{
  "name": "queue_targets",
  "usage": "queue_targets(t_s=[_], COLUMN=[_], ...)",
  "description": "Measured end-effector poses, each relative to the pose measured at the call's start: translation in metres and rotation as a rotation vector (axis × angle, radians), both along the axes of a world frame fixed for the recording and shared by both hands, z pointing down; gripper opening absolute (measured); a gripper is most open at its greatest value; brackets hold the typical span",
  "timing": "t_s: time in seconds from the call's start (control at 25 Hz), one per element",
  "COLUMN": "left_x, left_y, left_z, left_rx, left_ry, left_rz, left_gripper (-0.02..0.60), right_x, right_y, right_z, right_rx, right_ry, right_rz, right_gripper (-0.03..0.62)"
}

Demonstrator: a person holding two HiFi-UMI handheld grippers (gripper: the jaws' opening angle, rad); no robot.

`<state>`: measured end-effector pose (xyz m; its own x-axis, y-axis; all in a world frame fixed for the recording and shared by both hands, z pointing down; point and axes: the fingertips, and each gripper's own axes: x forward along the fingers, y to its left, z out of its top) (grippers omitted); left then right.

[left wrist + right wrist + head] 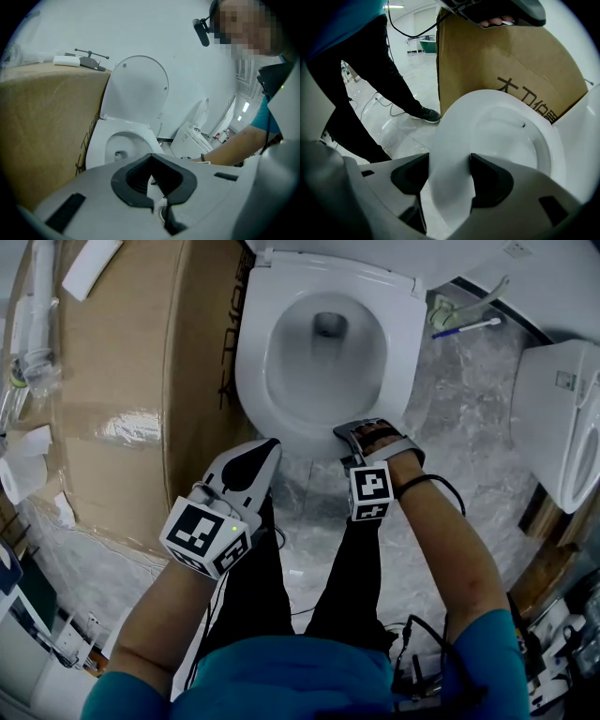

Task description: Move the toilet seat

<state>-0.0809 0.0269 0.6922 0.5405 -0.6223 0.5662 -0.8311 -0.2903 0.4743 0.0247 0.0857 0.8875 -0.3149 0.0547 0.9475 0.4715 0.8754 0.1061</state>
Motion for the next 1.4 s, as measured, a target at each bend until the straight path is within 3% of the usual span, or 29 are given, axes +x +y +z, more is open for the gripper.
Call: queue_targets(t_s=[0.24, 0.72, 1.4], left_x=[-0.001, -0.008, -0.004], left_y=[-0.005, -0.016, -0.018], left_z=[-0.013, -0.035, -0.068], left_rx=[0.016, 0.049, 0.072], left_ry=[0.01, 0.018, 0.023], left_rz=[-0.006, -0.011, -0.024], left_gripper=[-0.014, -0.014, -0.014], right_x=[0.001, -0.001, 0.001], right_y=[0.001, -0.003, -0.011], right_z=[-0.015, -0.048, -0.118], right_rx=[0.005, 0.161, 0.228], right_ry=[-0.026, -0.162, -0.269], right_rz=[0.011, 0.08, 0.198], right_gripper=[0.255, 0.224, 0.166])
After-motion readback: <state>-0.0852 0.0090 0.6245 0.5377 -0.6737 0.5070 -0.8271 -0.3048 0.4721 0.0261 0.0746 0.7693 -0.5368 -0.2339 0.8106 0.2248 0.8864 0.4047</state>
